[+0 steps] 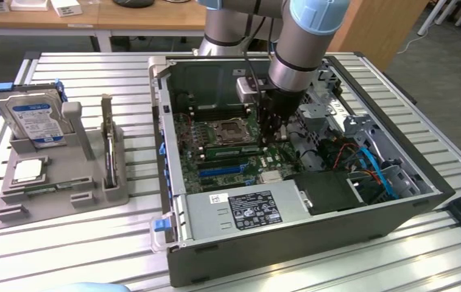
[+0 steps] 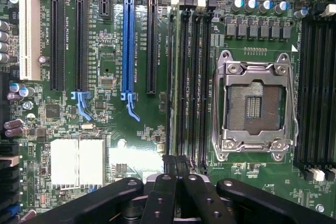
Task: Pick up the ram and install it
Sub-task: 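Press down the ram until it locks into place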
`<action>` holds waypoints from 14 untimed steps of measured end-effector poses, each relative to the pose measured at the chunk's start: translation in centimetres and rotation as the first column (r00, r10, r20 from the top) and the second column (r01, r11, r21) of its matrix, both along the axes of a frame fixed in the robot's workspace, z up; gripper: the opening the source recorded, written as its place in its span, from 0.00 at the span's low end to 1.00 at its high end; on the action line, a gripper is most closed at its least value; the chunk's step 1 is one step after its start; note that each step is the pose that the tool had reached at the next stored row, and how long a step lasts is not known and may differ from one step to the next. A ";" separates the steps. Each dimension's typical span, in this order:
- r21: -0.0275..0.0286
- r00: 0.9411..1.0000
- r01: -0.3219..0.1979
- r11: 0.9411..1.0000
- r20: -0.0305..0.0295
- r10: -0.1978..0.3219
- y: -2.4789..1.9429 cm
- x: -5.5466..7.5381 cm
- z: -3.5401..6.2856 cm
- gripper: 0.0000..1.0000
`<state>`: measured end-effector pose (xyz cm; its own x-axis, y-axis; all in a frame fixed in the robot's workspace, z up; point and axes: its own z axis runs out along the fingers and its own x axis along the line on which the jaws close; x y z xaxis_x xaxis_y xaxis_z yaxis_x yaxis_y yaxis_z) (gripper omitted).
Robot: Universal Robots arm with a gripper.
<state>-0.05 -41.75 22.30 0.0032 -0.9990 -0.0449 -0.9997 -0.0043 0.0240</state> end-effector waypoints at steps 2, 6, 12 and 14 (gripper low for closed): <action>-0.001 1.000 0.000 1.000 0.000 0.000 -0.01 0.0 0.29 0.10; -0.001 1.000 0.000 1.000 0.000 0.000 -0.01 -0.1 0.73 0.10; -0.001 1.000 0.000 1.000 0.000 0.000 -0.01 -1.7 0.81 0.10; -0.001 1.000 0.000 1.000 0.000 0.000 -0.01 -2.3 0.81 0.10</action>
